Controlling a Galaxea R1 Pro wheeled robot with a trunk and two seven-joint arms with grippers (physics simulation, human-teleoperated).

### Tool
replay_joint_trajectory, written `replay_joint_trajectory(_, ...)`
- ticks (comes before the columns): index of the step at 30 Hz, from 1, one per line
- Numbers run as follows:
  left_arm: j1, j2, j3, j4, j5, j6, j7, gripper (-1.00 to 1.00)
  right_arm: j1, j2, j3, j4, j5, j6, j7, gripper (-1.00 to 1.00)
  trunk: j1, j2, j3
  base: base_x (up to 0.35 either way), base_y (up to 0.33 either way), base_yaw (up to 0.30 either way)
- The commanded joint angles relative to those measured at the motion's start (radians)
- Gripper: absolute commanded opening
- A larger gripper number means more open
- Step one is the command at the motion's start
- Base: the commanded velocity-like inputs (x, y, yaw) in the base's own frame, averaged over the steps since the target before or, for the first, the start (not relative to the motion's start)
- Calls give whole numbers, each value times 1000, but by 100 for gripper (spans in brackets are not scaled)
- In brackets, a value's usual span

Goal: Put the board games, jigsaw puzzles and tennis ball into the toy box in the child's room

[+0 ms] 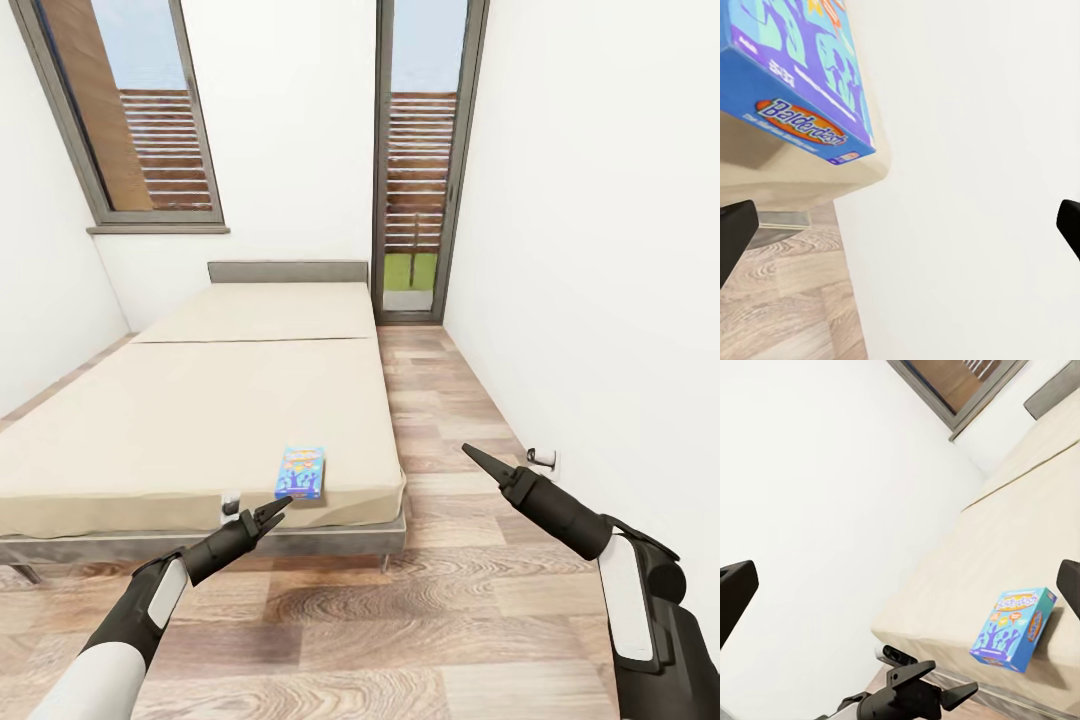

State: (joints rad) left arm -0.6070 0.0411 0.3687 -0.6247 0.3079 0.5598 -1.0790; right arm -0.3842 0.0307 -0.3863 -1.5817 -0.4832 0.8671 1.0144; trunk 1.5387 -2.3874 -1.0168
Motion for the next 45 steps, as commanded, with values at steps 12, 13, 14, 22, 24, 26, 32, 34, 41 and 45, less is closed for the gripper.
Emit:
replay_joint_trajectory(12,0,1,1,0,4,12,-6,100,-1,-1,-2,3,1,4,3,100,0,0,-1,0,0,0)
replay_joint_trajectory(13,0,1,1,0,4,12,-6,100,-1,-1,-2,3,1,4,3,100,0,0,-1,0,0,0)
replay_joint_trajectory(14,-1,1,1,0,5,12,-6,100,-1,-1,-2,3,1,4,4,100,4,-7,-4,0,0,0)
replay_joint_trajectory(22,0,1,1,2,6,14,2,100,-1,-1,-2,2,1,5,4,100,34,-63,-29,0,0,0)
replay_joint_trajectory(24,0,1,1,3,5,14,3,100,-1,-1,-2,2,1,5,4,100,42,-77,-35,0,0,0)
replay_joint_trajectory(26,0,1,1,3,5,14,3,100,-1,-1,-2,2,1,5,4,100,50,-91,-42,0,0,0)
replay_joint_trajectory(32,0,1,1,3,5,14,4,100,-1,0,-2,3,1,4,4,100,63,-113,-63,0,0,0)
replay_joint_trajectory(34,0,1,1,3,4,14,4,100,-1,-1,-2,3,1,4,4,100,63,-114,-70,0,0,0)
replay_joint_trajectory(41,0,0,1,3,5,13,1,100,-1,0,-2,2,1,4,4,100,65,-114,-82,0,0,0)
replay_joint_trajectory(45,0,0,1,3,5,12,2,100,-1,-1,-2,3,1,4,4,100,65,-114,-82,17,0,0)
